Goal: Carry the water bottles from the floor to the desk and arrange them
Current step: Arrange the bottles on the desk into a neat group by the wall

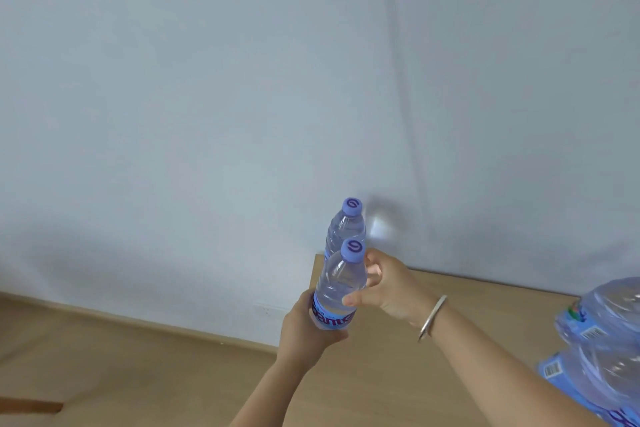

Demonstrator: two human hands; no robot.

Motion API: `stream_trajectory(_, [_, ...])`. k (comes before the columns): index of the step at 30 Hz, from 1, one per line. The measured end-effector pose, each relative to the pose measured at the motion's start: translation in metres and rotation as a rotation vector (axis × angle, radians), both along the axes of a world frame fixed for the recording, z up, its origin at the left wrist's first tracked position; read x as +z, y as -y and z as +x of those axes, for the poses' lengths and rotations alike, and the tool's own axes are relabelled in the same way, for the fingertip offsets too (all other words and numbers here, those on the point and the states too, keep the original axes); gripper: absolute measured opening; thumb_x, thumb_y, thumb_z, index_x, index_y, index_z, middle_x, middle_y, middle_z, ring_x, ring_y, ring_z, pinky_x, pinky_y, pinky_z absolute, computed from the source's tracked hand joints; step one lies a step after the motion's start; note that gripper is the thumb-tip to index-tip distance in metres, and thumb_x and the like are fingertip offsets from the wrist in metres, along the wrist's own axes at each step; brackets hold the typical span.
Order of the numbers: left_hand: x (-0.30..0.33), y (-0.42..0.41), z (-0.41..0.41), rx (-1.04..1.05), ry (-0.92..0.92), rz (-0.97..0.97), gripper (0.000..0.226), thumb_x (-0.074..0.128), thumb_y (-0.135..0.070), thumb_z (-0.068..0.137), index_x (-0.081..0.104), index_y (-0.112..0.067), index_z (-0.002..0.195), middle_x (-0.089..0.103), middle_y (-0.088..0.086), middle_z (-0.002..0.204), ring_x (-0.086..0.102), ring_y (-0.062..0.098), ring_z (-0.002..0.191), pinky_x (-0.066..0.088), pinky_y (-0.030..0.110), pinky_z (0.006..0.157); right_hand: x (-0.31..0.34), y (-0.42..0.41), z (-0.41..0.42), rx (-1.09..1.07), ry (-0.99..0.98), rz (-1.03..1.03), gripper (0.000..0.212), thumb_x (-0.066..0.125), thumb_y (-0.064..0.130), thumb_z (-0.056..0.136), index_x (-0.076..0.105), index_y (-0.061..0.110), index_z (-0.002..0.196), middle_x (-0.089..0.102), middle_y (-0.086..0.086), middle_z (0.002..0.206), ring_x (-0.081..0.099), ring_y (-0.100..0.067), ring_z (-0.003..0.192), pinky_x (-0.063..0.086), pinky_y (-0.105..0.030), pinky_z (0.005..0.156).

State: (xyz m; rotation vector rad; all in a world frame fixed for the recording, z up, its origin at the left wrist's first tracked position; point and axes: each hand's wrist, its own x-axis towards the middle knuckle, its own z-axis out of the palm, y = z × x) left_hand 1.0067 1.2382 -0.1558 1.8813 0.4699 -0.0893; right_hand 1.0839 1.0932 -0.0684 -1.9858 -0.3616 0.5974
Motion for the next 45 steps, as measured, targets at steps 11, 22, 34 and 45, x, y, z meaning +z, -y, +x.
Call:
stream_trajectory(11, [-0.016,-0.003,0.025,-0.048,-0.046,0.029,0.058,0.085,-0.024,0.058,0.046,-0.034,0.101,0.061,-0.017,0.089,0.062,0.013,0.088,0.048,0.023,0.073,-0.025,-0.008,0.014,-0.064,0.027,-0.07,0.07,0.083,0.017,0.062,0.052,0.025,0.124,0.061,0.008,0.118,0.058,-0.009,0.108,0.046,-0.018,0.086])
stream_trajectory(22, [-0.016,-0.003,0.038,-0.056,-0.03,0.064,0.064,0.084,-0.022,0.059,0.051,-0.025,0.114,0.061,-0.013,0.091,0.061,0.015,0.09,0.049,0.026,0.078,-0.029,-0.01,0.019,-0.082,0.099,-0.084,0.074,0.082,0.02,0.066,0.046,0.022,0.131,0.05,0.006,0.127,0.05,-0.008,0.118,0.043,-0.026,0.1])
stream_trajectory(34, [-0.013,0.007,0.032,0.026,-0.046,0.098,0.058,0.083,-0.026,0.063,0.053,-0.021,0.112,0.062,-0.011,0.092,0.059,0.014,0.084,0.042,0.022,0.07,-0.022,-0.01,0.001,-0.102,0.159,-0.08,0.064,0.074,0.019,0.076,0.039,0.03,0.128,0.045,0.017,0.118,0.045,-0.005,0.116,0.039,-0.023,0.094])
stream_trajectory(45, [-0.014,0.041,0.005,0.128,-0.119,0.079,0.091,0.083,-0.023,0.057,0.032,-0.013,0.132,0.047,0.006,0.131,0.051,0.025,0.113,0.049,0.039,0.087,-0.005,0.057,-0.027,-0.253,0.185,-0.138,0.039,0.065,0.023,0.086,0.055,0.014,0.123,0.059,0.002,0.121,0.055,-0.011,0.111,0.039,-0.02,0.09])
